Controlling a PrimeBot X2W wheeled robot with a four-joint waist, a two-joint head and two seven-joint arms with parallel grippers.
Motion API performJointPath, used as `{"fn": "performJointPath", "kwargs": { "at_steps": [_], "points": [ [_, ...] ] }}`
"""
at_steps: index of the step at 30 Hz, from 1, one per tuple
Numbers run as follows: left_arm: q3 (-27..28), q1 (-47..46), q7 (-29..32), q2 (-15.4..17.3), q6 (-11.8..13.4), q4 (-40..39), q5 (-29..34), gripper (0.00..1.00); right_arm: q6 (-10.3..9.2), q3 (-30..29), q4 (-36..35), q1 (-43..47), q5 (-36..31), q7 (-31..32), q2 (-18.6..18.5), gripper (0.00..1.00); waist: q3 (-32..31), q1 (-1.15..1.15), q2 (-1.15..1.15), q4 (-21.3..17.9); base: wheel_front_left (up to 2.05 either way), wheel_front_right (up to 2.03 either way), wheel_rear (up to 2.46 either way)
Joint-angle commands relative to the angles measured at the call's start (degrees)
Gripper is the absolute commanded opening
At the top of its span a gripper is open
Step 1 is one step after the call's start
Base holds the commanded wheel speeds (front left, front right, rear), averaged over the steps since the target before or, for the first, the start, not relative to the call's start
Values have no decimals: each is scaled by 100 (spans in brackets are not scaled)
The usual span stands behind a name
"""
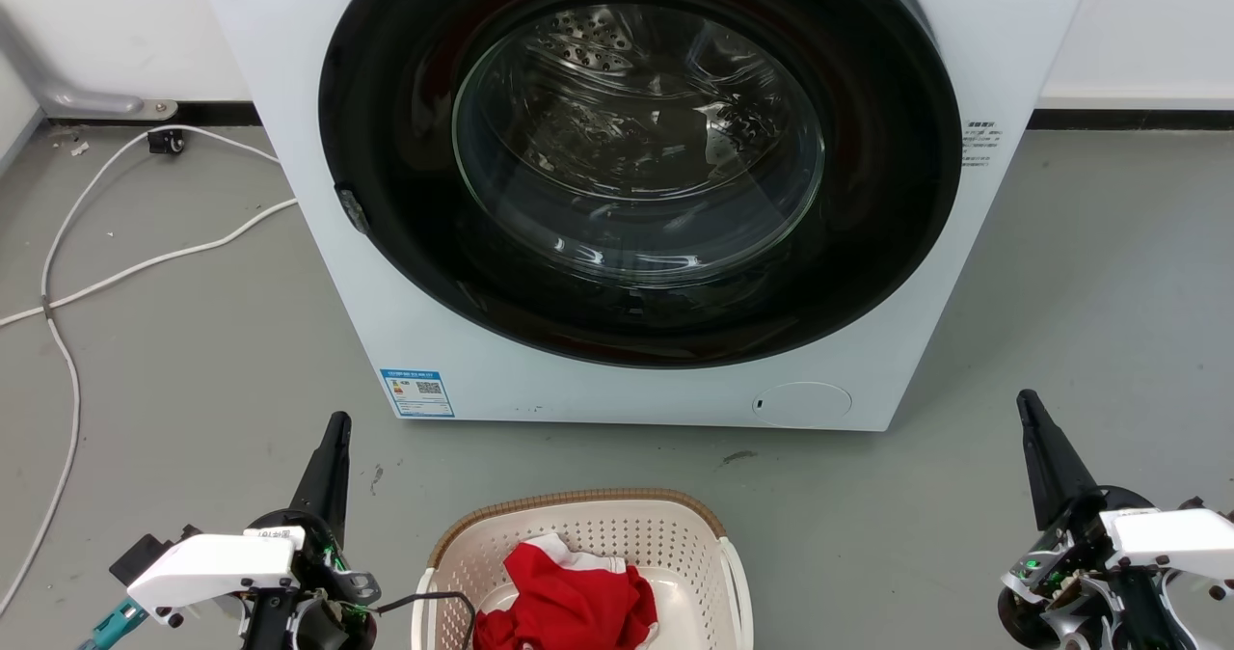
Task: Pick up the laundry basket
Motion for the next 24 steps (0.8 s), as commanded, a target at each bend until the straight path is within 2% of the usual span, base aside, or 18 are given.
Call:
{"fn": "performJointPath", "kwargs": {
  "at_steps": [1,2,3,11,17,24],
  "points": [
    [17,-48,13,-7,-26,1,-10,0,-2,-2,5,-70,22,9,3,0,0,0,0,0,0,0,0],
    [17,-48,13,-7,-26,1,-10,0,-2,-2,5,-70,22,9,3,0,0,0,0,0,0,0,0],
    [0,0,0,0,0,0,0,100,0,0,0,0,0,0,0,100,0,0,0,0,0,0,0],
    [-44,103,-173,-9,4,12,237,100,-1,-7,37,126,-286,-173,4,100,5,0,0,3,0,0,0],
    [-53,111,-342,-8,78,-186,911,100,-1,-37,-177,180,-1116,-343,3,100,15,0,0,2,0,0,0],
    [-203,167,-525,-7,329,-451,1770,100,-1,48,-446,286,-2211,-526,2,100,22,0,0,-1,0,0,0]
  ]
}}
